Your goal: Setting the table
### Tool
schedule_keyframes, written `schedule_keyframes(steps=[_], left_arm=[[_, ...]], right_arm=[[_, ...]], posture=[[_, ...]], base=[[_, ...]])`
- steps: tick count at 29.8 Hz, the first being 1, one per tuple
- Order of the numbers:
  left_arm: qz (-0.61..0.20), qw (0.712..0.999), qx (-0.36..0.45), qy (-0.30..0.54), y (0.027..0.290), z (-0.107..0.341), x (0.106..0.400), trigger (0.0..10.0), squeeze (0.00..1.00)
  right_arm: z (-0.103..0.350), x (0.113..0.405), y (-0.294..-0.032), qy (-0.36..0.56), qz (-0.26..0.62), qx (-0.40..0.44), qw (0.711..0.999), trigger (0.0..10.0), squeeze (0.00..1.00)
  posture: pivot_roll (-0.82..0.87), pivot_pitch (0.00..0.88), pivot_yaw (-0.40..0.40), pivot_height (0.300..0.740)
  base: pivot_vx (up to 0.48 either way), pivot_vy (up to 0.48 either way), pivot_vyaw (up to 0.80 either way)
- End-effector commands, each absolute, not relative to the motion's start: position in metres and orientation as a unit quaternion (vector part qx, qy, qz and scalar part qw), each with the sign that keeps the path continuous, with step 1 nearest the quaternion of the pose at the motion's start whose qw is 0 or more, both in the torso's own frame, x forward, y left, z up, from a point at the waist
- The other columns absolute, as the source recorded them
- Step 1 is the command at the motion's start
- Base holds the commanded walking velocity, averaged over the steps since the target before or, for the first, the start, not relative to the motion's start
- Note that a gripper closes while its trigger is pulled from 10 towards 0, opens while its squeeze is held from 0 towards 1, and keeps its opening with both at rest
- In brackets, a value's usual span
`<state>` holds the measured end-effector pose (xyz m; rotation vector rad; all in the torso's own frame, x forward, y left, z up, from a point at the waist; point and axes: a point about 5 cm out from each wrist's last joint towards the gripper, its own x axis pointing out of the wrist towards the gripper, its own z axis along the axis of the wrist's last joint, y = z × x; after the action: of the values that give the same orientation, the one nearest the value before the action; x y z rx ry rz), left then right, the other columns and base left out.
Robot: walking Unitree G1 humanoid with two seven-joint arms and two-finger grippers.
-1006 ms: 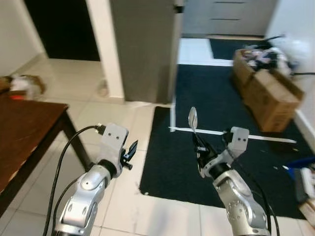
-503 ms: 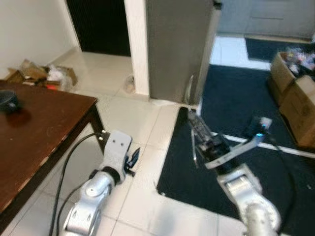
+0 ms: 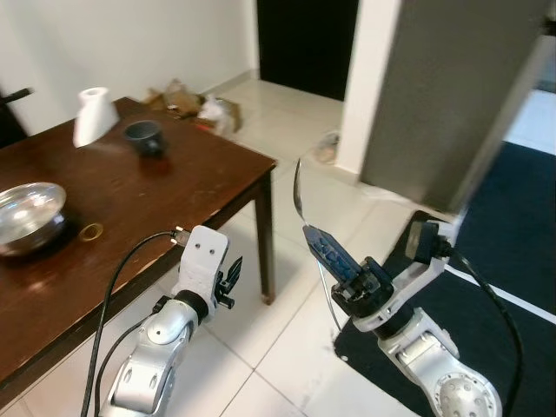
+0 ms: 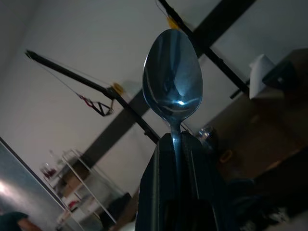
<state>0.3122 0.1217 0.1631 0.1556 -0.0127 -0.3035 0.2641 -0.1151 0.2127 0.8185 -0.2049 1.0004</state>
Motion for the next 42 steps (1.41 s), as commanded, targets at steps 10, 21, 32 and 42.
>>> schedule_keyframes(steps=[10, 21, 32, 42], left_arm=[[-0.144, 0.986, 0.079, 0.001, 0.1255, 0.1618, 0.3120, 10.0, 0.00], [-0.141, 0.987, 0.078, 0.002, 0.1264, 0.1630, 0.3132, 10.0, 0.00], [-0.141, 0.987, 0.080, 0.003, 0.1268, 0.1630, 0.3139, 10.0, 0.00], [-0.138, 0.987, 0.082, 0.007, 0.1271, 0.1622, 0.3140, 10.0, 0.00]], right_arm=[[0.2168, 0.2586, -0.1165, -0.097, 0.485, 0.373, 0.785, 10.0, 0.00], [0.2200, 0.2589, -0.1169, -0.102, 0.487, 0.371, 0.784, 10.0, 0.00], [0.2198, 0.2594, -0.1167, -0.102, 0.485, 0.372, 0.785, 10.0, 0.00], [0.2189, 0.2591, -0.1162, -0.100, 0.485, 0.372, 0.785, 10.0, 0.00]], posture=[[0.06, 0.108, 0.096, 0.740], [0.06, 0.111, 0.095, 0.740], [0.06, 0.111, 0.097, 0.740], [0.06, 0.113, 0.098, 0.740]], base=[[0.000, 0.000, 0.78], [0.000, 0.000, 0.78], [0.000, 0.000, 0.78], [0.000, 0.000, 0.78]])
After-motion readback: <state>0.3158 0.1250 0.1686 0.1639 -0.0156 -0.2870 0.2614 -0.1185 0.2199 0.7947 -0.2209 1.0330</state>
